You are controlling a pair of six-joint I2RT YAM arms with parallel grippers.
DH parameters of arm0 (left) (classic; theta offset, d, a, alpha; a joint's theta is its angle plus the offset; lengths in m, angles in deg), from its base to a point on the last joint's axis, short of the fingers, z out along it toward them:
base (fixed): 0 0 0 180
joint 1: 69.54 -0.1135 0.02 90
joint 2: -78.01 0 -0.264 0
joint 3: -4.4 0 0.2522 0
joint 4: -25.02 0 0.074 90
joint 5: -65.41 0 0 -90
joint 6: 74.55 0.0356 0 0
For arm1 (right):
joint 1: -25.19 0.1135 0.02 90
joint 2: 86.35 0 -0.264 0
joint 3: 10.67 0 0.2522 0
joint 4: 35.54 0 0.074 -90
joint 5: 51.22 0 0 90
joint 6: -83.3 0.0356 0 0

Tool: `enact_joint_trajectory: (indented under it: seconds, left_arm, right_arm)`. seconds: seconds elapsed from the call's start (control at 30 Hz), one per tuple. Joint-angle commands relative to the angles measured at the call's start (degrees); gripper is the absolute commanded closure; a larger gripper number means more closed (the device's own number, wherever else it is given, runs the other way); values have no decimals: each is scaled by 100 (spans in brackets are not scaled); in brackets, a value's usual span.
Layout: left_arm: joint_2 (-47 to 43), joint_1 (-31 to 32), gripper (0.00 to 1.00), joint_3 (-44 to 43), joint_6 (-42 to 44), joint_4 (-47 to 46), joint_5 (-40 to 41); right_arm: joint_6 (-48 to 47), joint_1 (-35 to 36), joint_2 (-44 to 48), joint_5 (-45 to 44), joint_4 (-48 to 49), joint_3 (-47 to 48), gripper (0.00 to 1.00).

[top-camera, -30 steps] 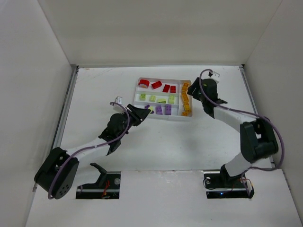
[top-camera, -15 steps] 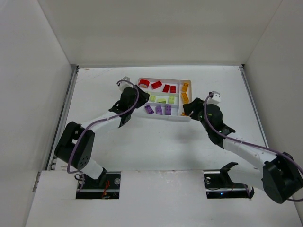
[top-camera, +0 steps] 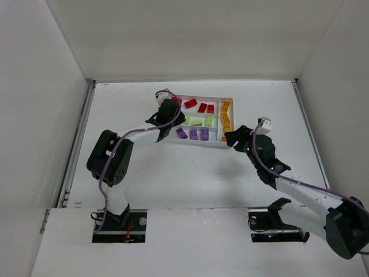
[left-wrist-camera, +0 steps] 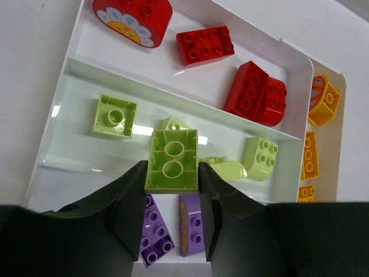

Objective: Sort the legos into containers by color

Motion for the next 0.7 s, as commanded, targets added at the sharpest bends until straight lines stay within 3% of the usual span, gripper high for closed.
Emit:
enact_joint_trajectory:
  seconds: [0.0,0.2,0.57,0.67]
  left_arm:
    - [156,-23,82,-458,280,45,141]
    - [464,-32,78,-748,368,160,185]
    - [-132,118,39,-486,666,186,440]
    - [-309,118,34,-415,728,230,440]
  right_arm:
    - [-48,48,146,-7,371,3,34]
    - [-4,48,322,11,529,-128,33]
    - [32,-5,217,116,538,-128,33]
    - [40,21,217,108,582,-137,33]
